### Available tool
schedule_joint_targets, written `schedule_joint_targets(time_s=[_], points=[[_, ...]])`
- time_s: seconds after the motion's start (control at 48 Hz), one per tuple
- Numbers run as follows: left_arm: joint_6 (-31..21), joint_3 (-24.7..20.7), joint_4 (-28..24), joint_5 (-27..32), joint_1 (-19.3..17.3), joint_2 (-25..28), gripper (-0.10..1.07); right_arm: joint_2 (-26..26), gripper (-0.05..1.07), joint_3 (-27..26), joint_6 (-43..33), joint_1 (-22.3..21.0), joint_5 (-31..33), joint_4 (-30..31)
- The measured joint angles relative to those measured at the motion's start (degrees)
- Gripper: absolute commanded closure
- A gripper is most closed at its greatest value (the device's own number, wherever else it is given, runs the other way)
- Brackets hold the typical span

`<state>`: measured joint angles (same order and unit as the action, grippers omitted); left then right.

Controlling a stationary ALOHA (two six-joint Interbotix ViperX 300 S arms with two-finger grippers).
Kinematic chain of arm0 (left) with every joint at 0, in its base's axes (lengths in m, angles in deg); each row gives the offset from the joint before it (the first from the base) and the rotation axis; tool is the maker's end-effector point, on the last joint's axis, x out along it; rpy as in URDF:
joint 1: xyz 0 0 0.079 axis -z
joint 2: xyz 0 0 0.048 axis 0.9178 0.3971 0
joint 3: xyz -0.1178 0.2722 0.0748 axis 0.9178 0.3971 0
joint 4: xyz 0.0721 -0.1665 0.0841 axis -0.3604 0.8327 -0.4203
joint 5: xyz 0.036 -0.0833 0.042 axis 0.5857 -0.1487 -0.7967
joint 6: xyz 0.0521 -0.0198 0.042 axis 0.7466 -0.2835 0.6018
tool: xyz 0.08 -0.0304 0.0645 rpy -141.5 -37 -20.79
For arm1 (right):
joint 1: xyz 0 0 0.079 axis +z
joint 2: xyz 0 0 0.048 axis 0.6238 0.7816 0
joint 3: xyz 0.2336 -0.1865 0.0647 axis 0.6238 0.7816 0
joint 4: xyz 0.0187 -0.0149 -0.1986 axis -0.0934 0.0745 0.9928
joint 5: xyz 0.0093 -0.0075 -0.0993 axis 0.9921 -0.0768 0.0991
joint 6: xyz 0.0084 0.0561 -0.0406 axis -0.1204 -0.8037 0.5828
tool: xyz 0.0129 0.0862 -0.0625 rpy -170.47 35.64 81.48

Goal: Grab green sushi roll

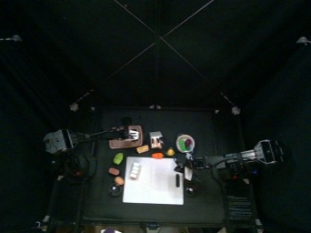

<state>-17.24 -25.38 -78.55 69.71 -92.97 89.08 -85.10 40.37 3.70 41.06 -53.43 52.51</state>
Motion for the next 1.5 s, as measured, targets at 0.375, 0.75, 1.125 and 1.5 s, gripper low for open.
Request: schedule_joint_targets(time_s=[0.375,0.75,1.125,1.5], points=[[-0.44,-0.35,0.62,-0.79,-0.70,2.29,0.03,1.32,1.02,0.00,0.00,0.00,-0.09,0.00],[-0.26,-1.58,0.62,-1.58,-0.70,4.31,0.26,1.67,1.02,-0.53,0.00,0.00,-0.09,-0.09],[0.09,-1.67,-0.09,-0.97,-0.62,2.90,0.35,1.67,1.02,-0.62,0.00,0.00,-0.09,0.00],[0.09,-1.67,-1.85,3.60,-0.26,-0.97,0.35,1.67,1.02,-0.62,0.00,0.00,0.00,0.00]])
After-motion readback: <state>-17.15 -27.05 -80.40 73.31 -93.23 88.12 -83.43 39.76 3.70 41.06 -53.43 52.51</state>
